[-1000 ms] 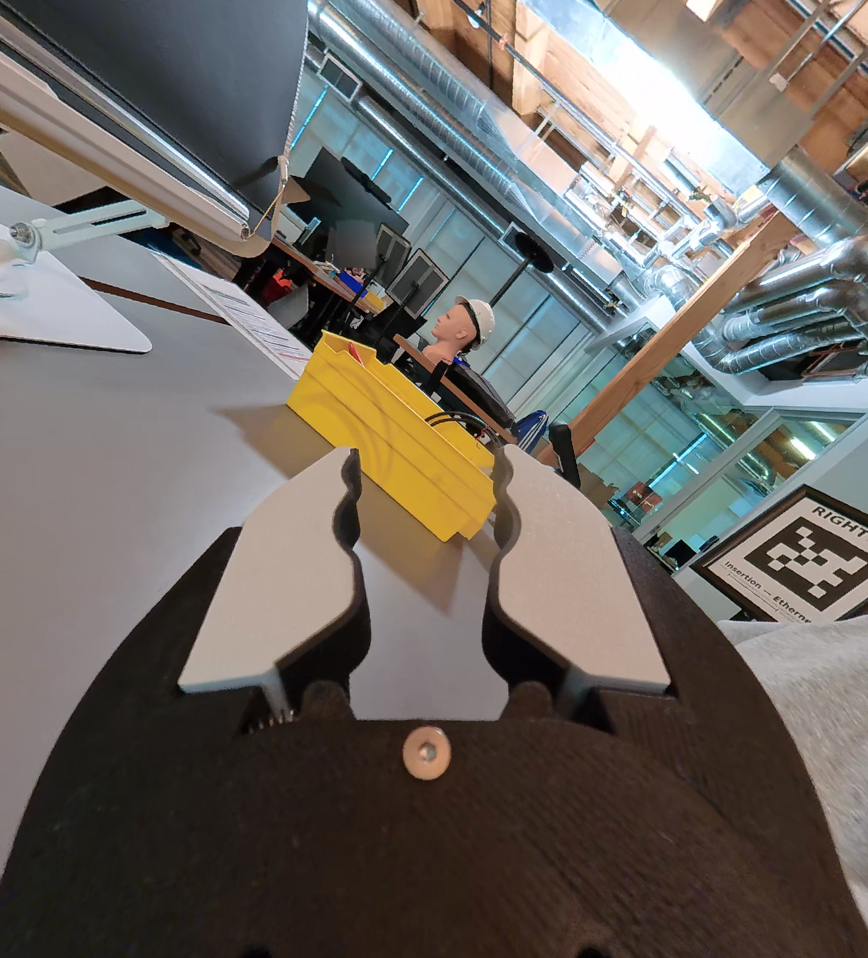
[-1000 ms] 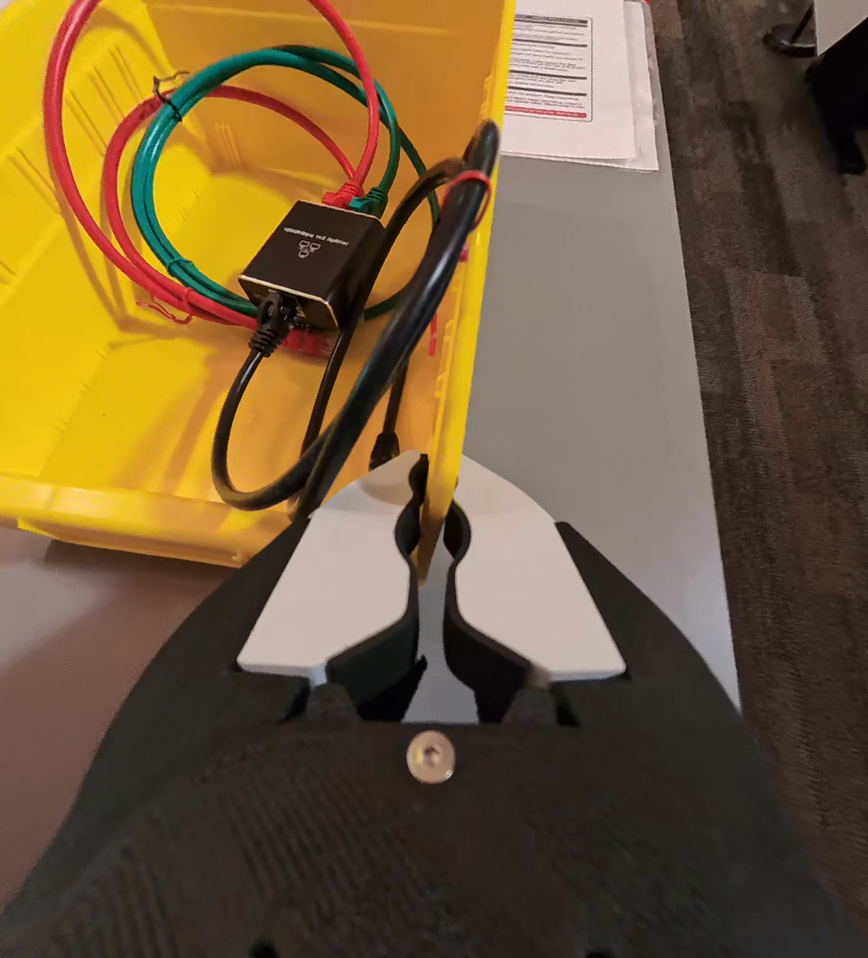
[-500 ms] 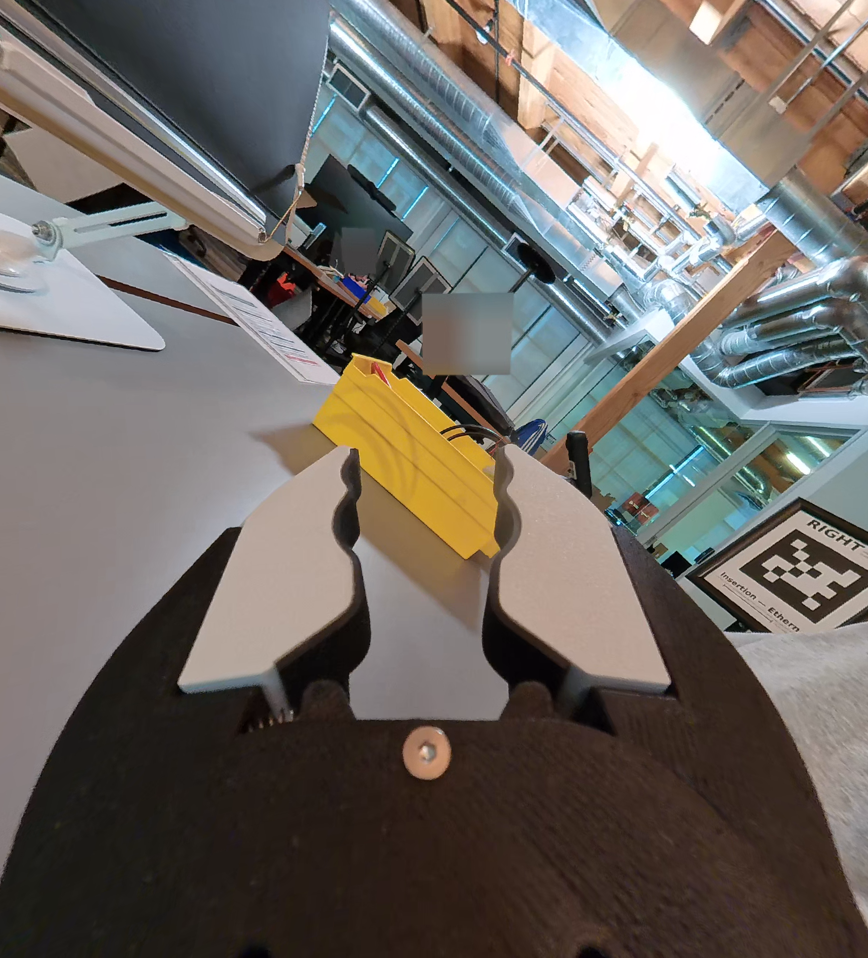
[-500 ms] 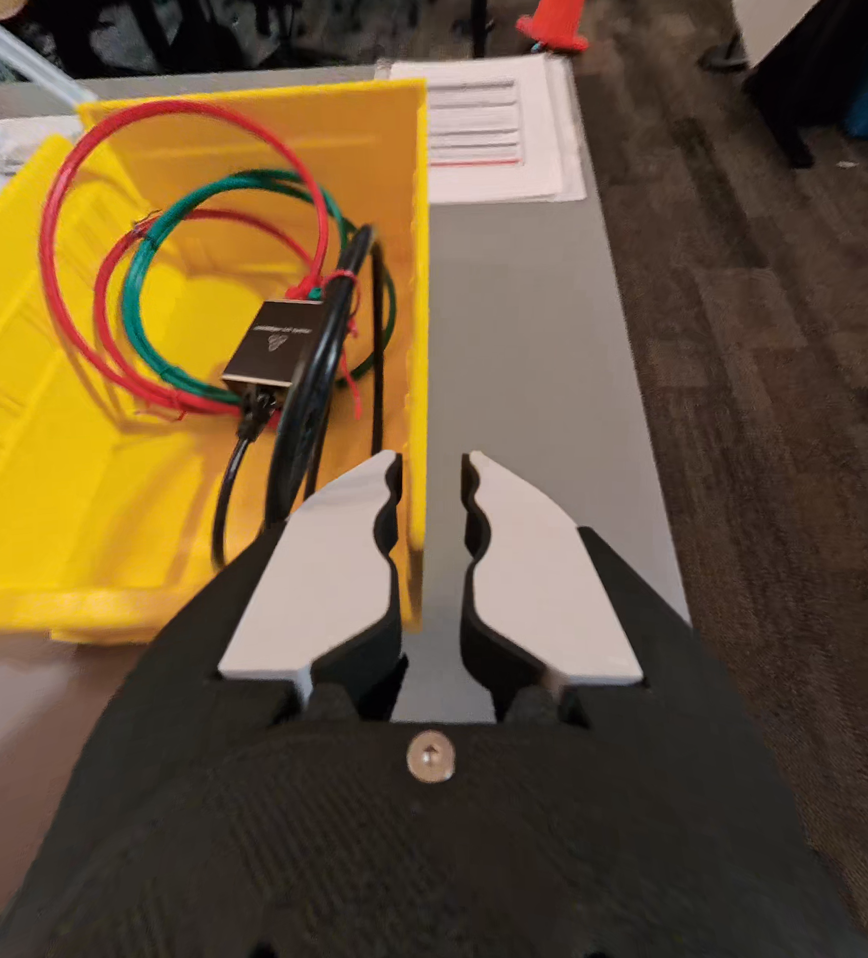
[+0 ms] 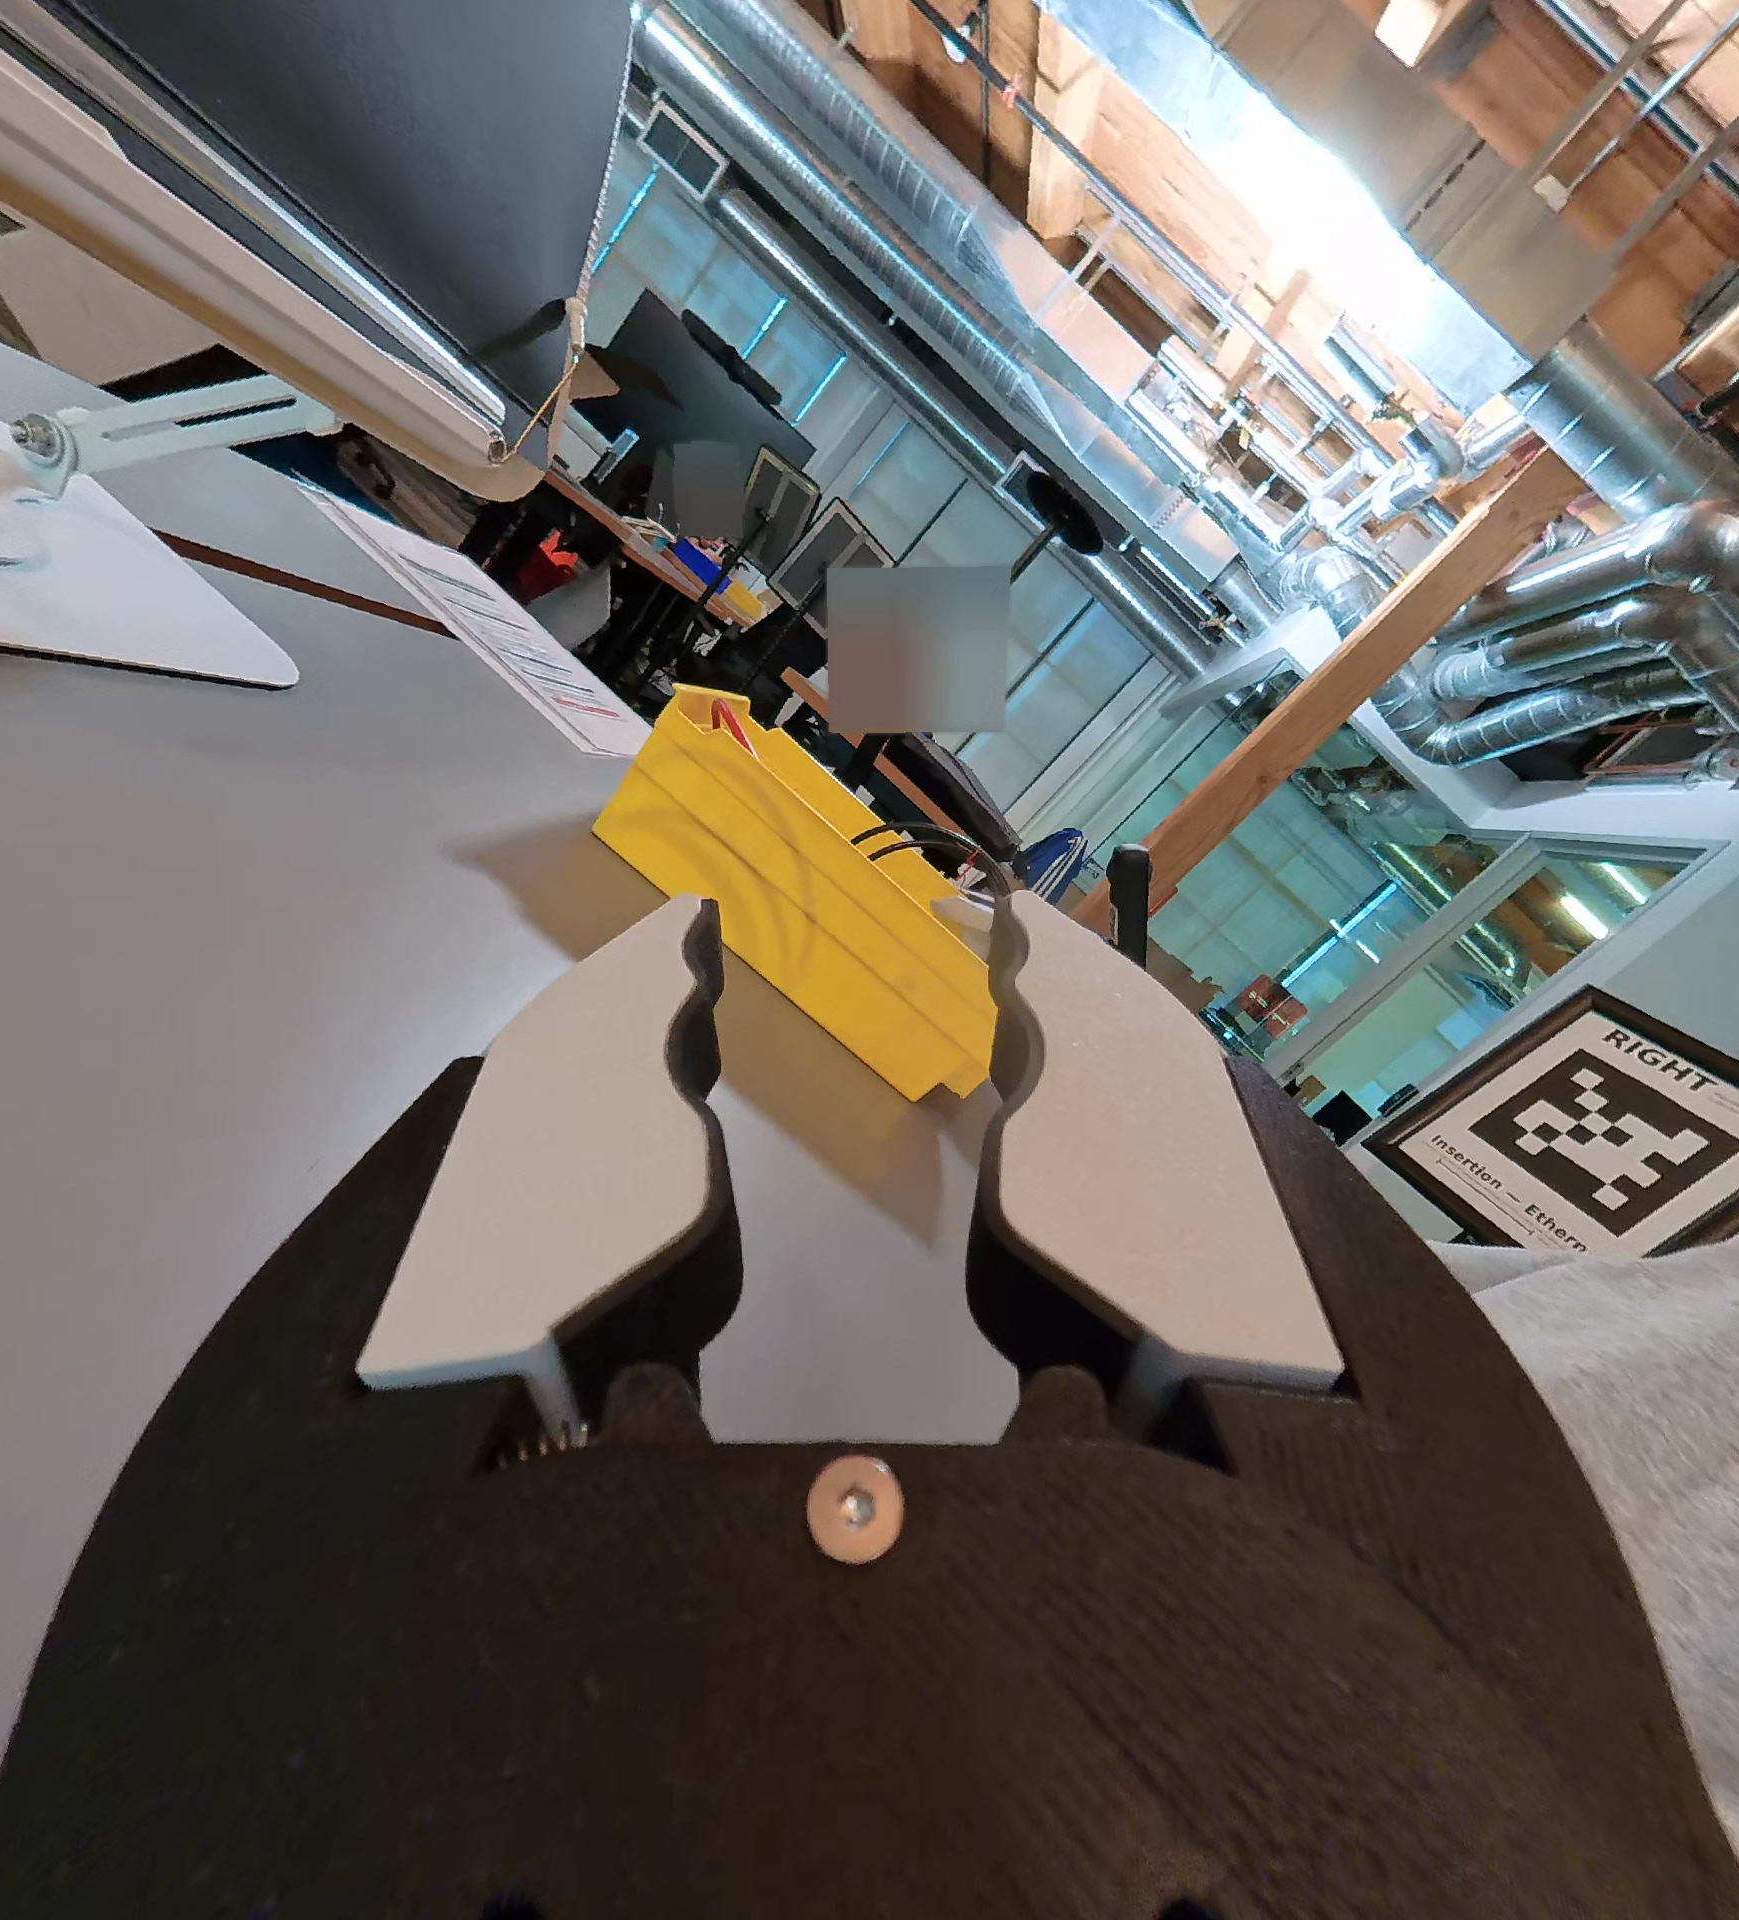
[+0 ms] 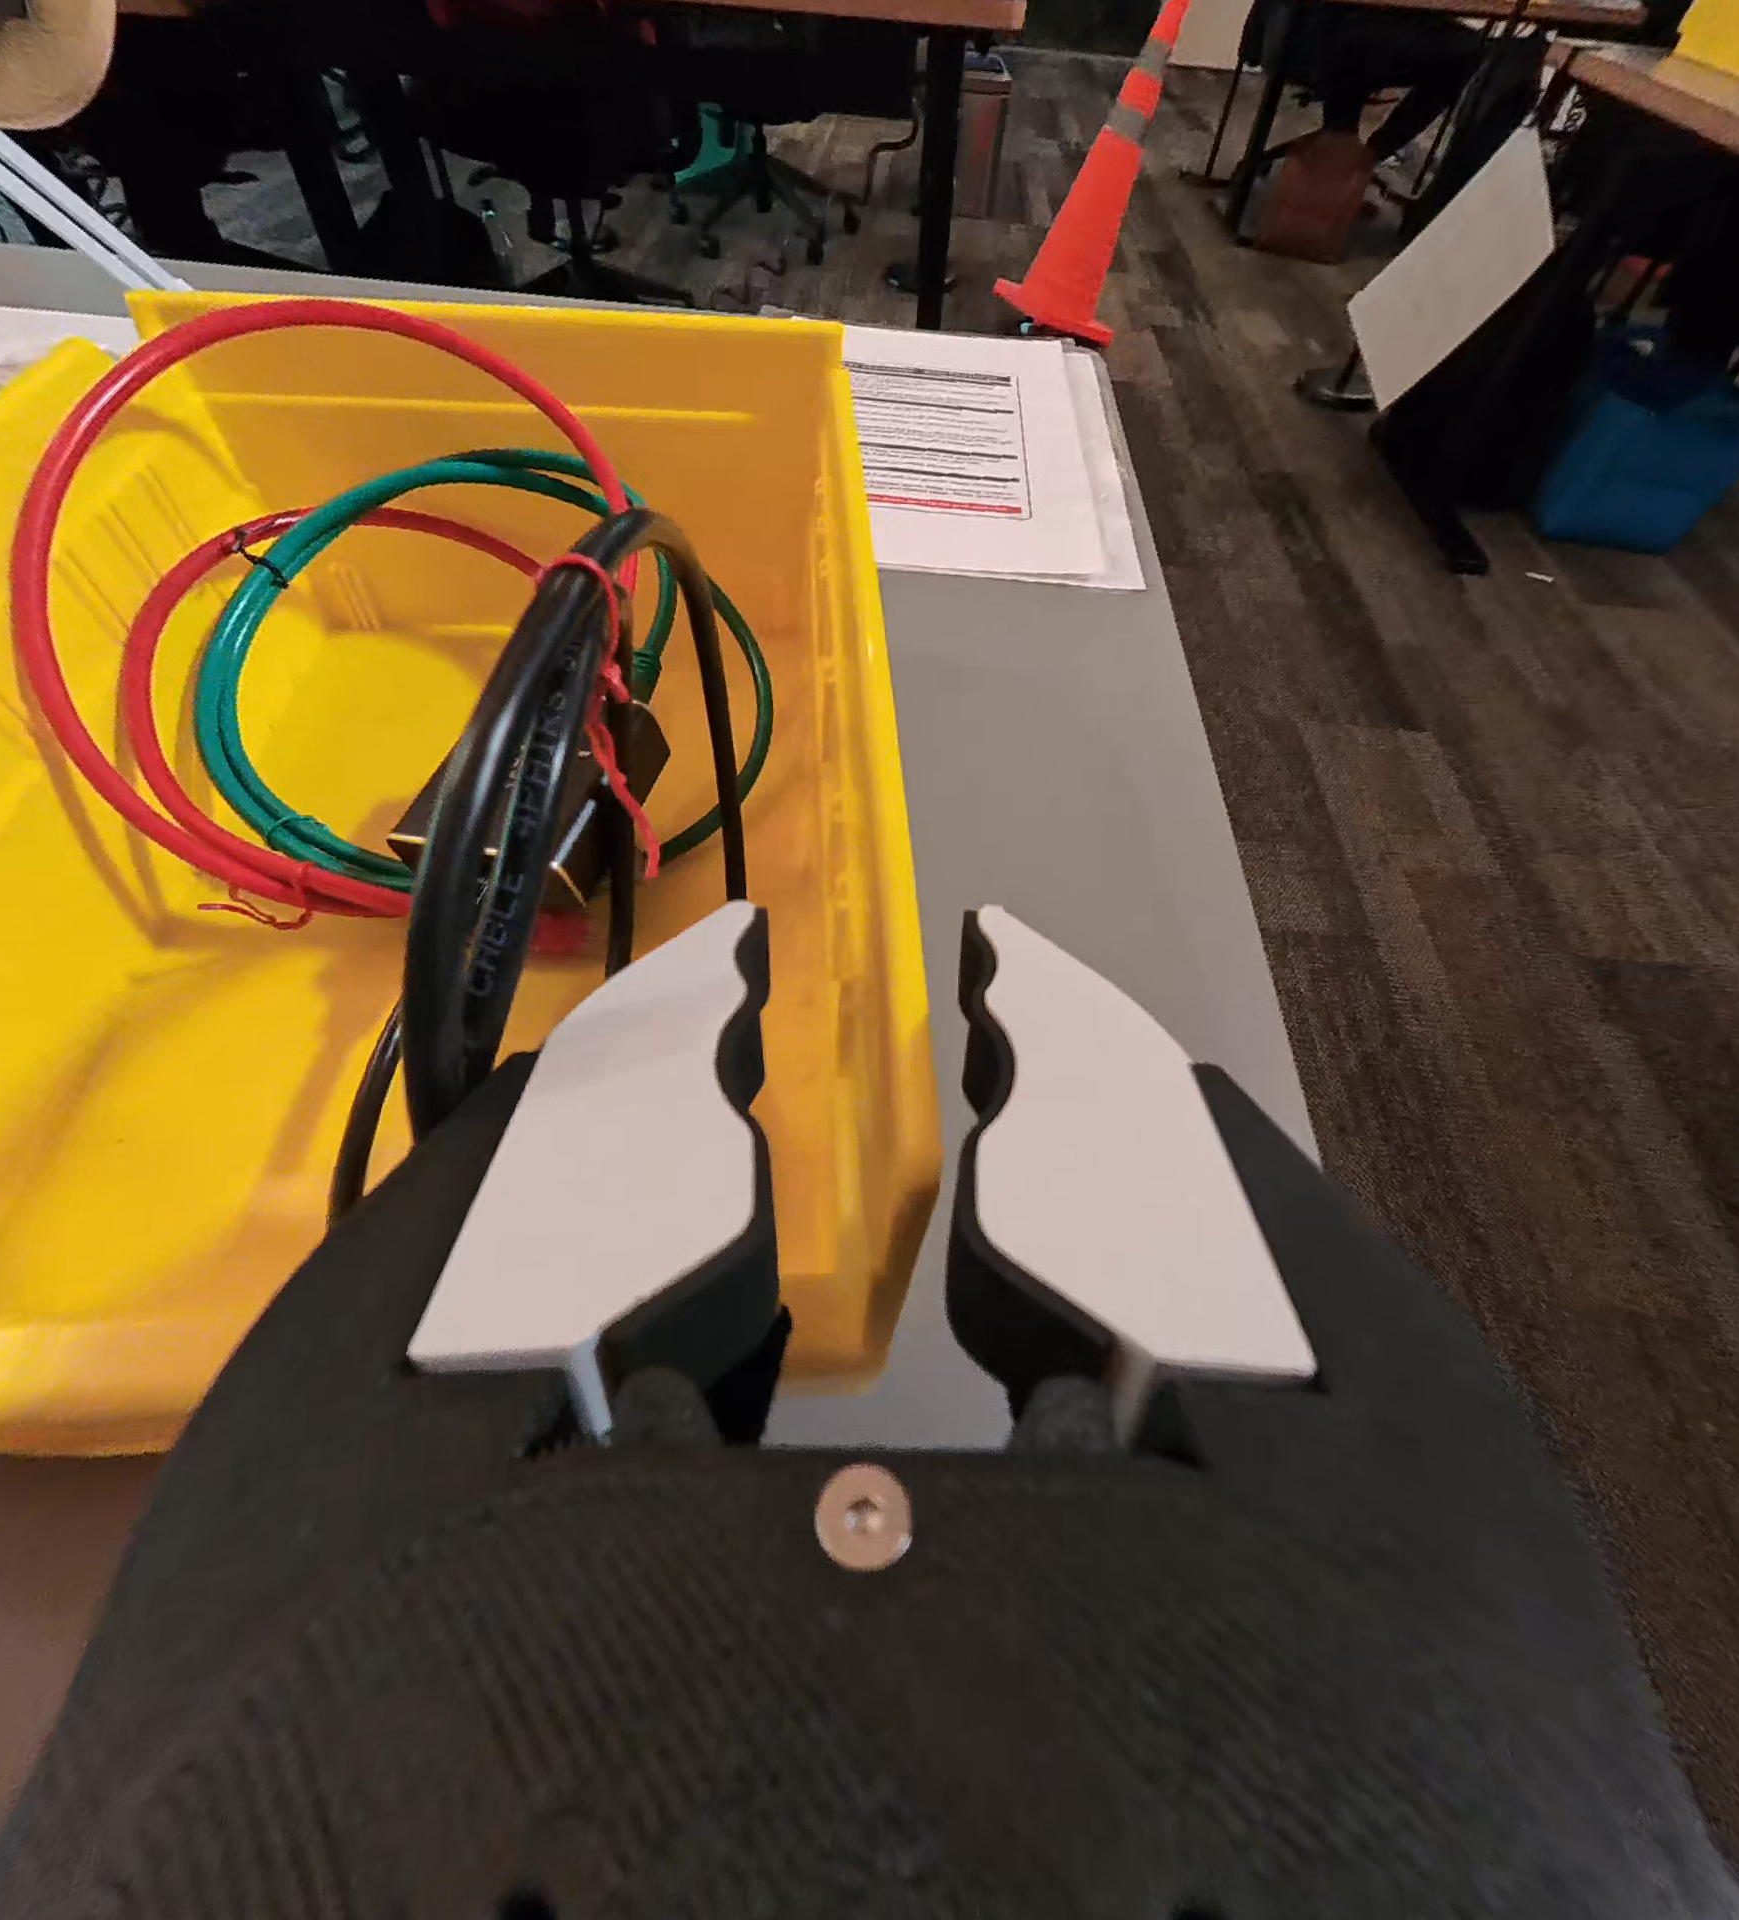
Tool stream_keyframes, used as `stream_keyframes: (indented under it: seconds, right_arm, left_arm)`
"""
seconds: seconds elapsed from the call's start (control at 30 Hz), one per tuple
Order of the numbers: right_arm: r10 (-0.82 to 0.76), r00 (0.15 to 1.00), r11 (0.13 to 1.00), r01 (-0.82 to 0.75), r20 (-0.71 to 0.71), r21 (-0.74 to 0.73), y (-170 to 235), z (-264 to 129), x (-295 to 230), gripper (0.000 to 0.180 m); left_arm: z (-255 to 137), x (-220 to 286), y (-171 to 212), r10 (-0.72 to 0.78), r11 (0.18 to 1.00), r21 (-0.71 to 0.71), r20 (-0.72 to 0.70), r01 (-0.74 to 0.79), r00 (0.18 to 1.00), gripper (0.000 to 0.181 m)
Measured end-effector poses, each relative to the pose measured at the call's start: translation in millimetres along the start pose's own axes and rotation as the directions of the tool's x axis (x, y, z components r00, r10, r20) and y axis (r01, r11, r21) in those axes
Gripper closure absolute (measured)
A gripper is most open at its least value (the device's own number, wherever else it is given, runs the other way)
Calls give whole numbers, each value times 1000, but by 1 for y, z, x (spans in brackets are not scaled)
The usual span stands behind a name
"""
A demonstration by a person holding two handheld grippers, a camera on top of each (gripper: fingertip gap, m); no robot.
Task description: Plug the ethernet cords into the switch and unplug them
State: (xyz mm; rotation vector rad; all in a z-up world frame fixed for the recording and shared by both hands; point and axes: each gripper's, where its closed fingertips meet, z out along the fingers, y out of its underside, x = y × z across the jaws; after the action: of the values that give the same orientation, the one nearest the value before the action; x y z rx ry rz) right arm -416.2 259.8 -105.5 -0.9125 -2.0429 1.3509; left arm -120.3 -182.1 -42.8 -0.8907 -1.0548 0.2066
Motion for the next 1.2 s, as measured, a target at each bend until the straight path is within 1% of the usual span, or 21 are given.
stream_keyframes:
  seconds: [0.13, 0.3, 0.37, 0.43, 0.5, 0.6, 0.77, 0.9, 1.2]
  right_arm:
    - [23, 1000, 1000, -23, -3, 2, -3, 6, 3, 143]
    - [41, 998, 995, -37, 40, -92, 17, 27, -1, 142]
    - [24, 999, 991, -17, 48, -132, 24, 34, -3, 147]
    - [42, 997, 990, -33, 58, -138, 26, 35, -4, 158]
    - [100, 992, 986, -88, 77, -143, 26, 35, -5, 167]
    - [200, 972, 975, -184, 127, -126, 26, 35, -8, 173]
    - [256, 956, 963, -240, 142, -122, 26, 34, -9, 172]
    - [357, 920, 932, -341, 160, -119, 25, 33, -10, 170]
    - [469, 861, 883, -454, 196, -119, 25, 29, -9, 169]
  left_arm:
    - [2, 1, 1, -8, 1000, 1, -7, 8, 1000, 131]
    - [4, 4, 2, -4, 1000, -3, -11, 4, 1000, 131]
    - [5, 5, 2, -2, 1000, -2, -10, 2, 1000, 131]
    - [4, 4, 2, -3, 1000, 1, -9, 3, 1000, 131]
    - [3, 4, 1, -6, 1000, 6, -10, 6, 1000, 131]
    - [1, 3, 0, -10, 1000, 13, -12, 10, 1000, 131]
    - [-1, 2, -3, -12, 1000, 21, -13, 12, 1000, 131]
    - [-2, 1, -3, -14, 1000, 25, -13, 15, 1000, 131]
    - [-4, 0, -4, -21, 999, 28, -12, 21, 1000, 131]
